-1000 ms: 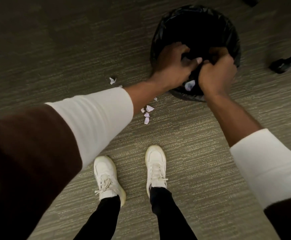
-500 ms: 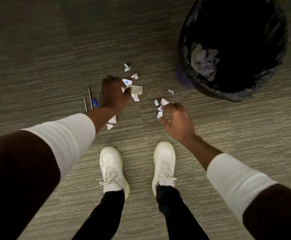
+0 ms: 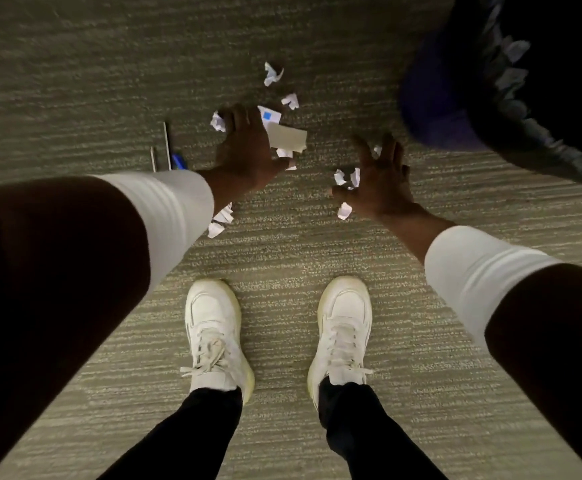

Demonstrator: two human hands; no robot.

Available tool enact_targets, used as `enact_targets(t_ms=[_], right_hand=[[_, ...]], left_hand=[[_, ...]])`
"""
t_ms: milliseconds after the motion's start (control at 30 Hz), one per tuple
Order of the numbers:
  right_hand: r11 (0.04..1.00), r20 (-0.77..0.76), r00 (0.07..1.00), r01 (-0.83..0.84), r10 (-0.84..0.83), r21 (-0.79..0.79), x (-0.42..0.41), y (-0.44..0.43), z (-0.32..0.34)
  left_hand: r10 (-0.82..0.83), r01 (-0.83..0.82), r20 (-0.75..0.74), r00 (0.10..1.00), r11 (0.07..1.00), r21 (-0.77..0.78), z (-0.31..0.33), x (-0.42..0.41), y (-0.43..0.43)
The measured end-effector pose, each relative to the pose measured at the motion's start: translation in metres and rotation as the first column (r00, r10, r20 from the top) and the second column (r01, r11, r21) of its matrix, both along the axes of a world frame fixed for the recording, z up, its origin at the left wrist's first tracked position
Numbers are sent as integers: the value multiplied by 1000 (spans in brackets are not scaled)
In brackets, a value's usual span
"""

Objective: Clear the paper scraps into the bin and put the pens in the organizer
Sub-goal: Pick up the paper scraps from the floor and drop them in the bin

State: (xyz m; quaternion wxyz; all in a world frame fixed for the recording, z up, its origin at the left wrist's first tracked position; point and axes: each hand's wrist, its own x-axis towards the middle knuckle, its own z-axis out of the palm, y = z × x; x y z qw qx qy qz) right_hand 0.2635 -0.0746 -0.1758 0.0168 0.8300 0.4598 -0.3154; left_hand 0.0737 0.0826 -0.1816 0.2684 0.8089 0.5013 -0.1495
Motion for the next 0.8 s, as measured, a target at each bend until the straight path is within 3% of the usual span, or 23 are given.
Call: enact_targets(t_ms=[267, 533, 700, 800], right_hand=[[975, 76, 973, -213, 217, -59, -17, -9, -26], [846, 110, 846, -497, 522, -193, -45, -51, -9], [800, 136, 798, -547, 588, -247, -45, -49, -5], [800, 140, 790, -571, 597, -183, -47, -42, -4]], left_hand=[[-213, 217, -55, 976, 972, 90, -30, 19, -10], [-362, 359, -32, 931, 902, 241, -26, 5, -19], [-432, 409, 21, 902, 867, 284, -30, -5, -16], [-450, 429, 18, 893, 861, 274, -26, -4, -12]])
